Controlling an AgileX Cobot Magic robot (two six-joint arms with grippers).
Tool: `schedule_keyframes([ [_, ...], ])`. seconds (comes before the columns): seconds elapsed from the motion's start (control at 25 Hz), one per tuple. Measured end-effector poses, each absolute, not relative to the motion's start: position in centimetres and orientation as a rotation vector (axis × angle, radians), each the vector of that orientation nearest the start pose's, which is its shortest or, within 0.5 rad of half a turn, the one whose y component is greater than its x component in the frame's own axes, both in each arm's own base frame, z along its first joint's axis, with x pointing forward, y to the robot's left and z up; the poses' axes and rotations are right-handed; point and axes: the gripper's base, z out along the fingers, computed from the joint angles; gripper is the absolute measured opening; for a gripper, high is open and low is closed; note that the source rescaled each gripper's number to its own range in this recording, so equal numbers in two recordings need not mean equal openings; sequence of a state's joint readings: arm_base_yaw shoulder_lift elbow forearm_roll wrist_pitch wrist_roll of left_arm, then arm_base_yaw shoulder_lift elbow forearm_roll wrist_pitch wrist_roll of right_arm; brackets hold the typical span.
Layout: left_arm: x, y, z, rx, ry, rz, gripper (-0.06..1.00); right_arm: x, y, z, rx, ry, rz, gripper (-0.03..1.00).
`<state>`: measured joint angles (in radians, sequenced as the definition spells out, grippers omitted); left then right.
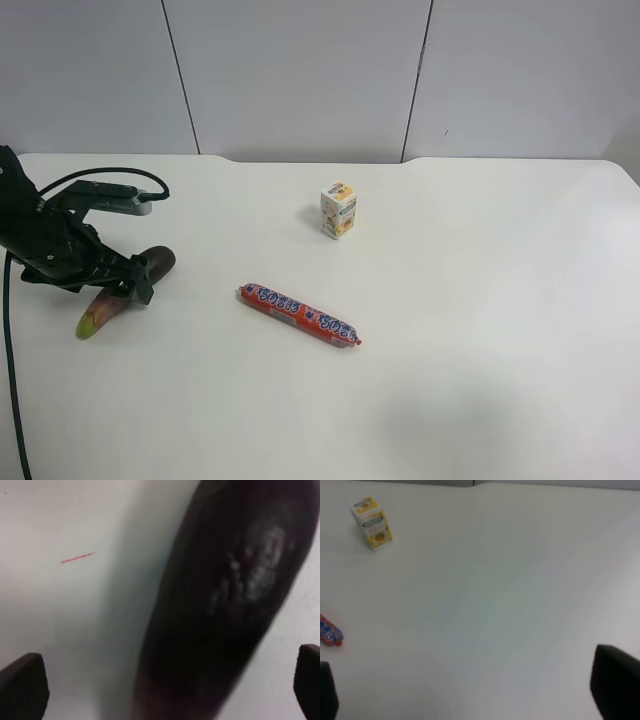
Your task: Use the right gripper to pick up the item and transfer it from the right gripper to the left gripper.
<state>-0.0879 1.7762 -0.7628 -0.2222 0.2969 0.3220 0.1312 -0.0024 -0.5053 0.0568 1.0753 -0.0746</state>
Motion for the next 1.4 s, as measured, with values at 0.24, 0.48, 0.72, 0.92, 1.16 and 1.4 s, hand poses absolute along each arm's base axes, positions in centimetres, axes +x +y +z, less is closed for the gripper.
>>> schedule_keyframes([
  [0.24,29.2,-3.2,12.2,0.293,2.775,-0.090,0.99,-0.7,0.4,27.8,-0.214,2.040,0.103,1.00],
  [0.48,29.0,-3.2,14.6,0.298,2.703,-0.085,1.00,-0.7,0.4,27.8,-0.214,2.040,0.103,1.00],
  [0.72,27.9,-3.2,17.7,0.327,2.651,-0.086,1.00,-0.7,0.4,27.8,-0.214,2.040,0.103,1.00],
  [0.92,26.1,-3.1,21.5,0.358,2.588,-0.082,1.00,-0.7,0.4,27.8,-0.214,2.040,0.103,1.00],
  [1.16,22.3,-2.9,26.1,0.337,2.522,-0.112,1.00,-0.7,0.4,27.8,-0.214,2.040,0.103,1.00],
  [1.4,17.0,-2.7,30.2,0.324,2.448,-0.138,1.00,-0.7,0.4,27.8,-0.214,2.040,0.103,1.00],
])
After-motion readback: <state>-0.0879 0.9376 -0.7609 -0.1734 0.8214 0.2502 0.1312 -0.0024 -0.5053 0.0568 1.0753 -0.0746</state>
